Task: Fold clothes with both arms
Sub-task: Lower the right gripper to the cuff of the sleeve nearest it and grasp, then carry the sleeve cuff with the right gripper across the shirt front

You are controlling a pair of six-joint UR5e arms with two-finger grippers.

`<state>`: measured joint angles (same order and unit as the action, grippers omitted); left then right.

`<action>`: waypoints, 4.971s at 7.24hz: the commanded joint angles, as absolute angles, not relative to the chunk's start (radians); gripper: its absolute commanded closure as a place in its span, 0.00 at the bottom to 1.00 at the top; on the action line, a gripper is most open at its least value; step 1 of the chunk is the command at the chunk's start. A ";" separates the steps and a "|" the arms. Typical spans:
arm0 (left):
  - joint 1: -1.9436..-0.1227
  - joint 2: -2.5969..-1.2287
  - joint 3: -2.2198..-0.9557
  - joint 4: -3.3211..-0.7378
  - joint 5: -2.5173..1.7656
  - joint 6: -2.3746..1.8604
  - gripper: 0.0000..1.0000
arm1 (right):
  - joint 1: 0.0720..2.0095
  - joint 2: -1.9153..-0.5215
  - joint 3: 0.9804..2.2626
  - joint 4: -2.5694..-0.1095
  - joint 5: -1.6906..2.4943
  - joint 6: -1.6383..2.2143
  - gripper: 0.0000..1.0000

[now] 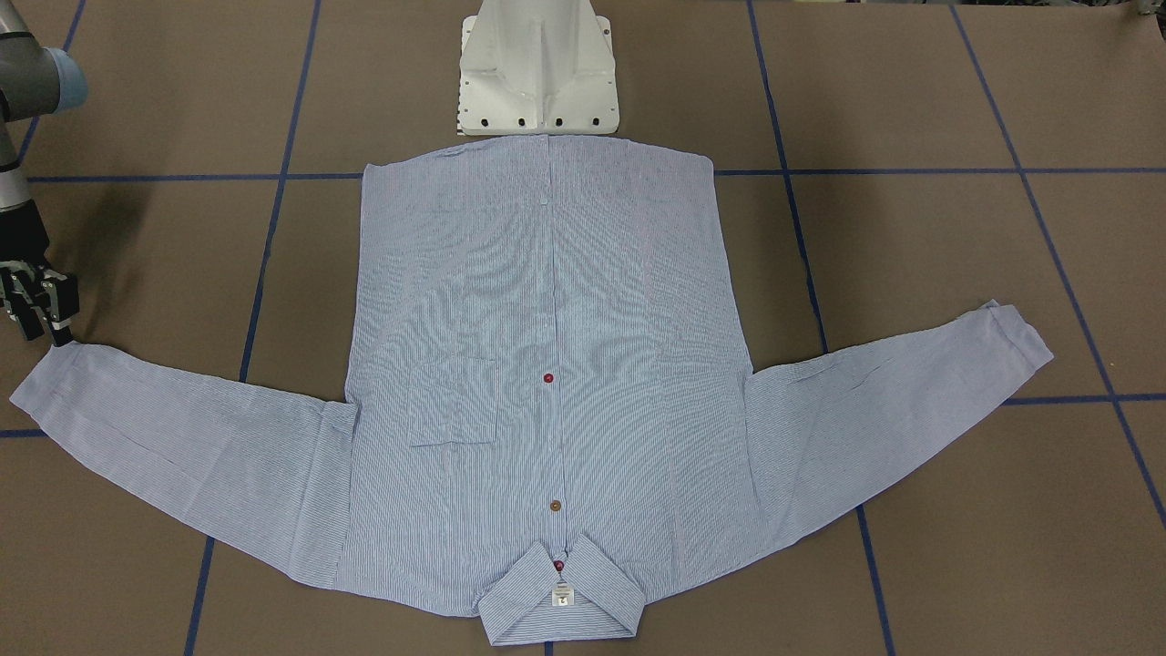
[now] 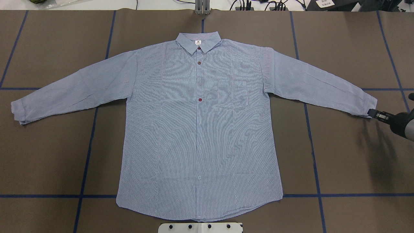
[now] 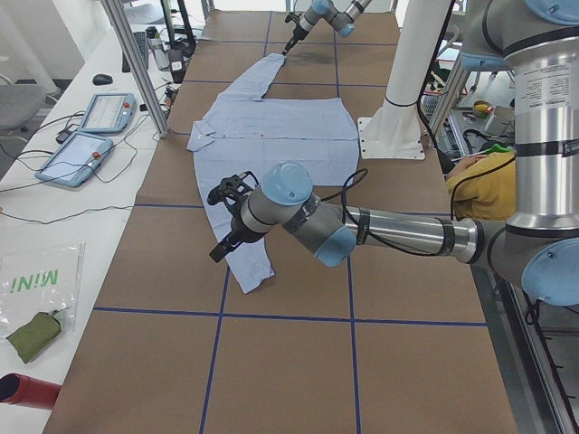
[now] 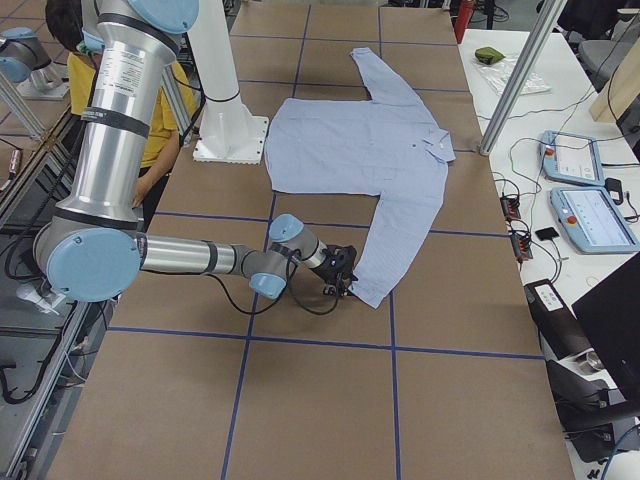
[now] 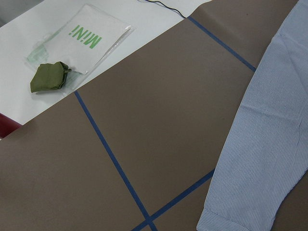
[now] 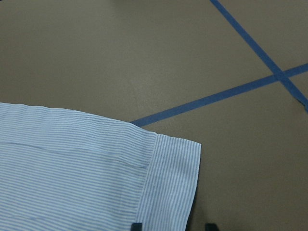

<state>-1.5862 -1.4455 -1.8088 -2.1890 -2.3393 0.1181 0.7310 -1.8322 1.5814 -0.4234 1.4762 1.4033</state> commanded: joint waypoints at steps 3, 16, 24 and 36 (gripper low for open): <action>-1.586 -1.447 -1.807 -2.189 -2.339 0.120 0.00 | 0.701 -1.829 1.565 -0.422 1.440 1.425 0.56; -1.586 -1.440 -1.798 -2.189 -2.339 0.121 0.00 | 0.562 -1.106 1.781 -0.837 1.130 1.402 1.00; -1.586 -1.437 -1.795 -2.191 -2.339 0.120 0.00 | 0.394 -0.536 1.188 -1.049 0.910 1.532 1.00; -1.526 -1.436 -1.712 -2.357 -2.339 0.109 0.00 | 0.685 -0.699 1.618 -1.565 1.591 1.336 0.00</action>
<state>-1.5506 -1.4368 -1.7601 -2.2969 -2.3388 0.1106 0.6053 -0.5232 1.3980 -1.5573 1.4549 1.4714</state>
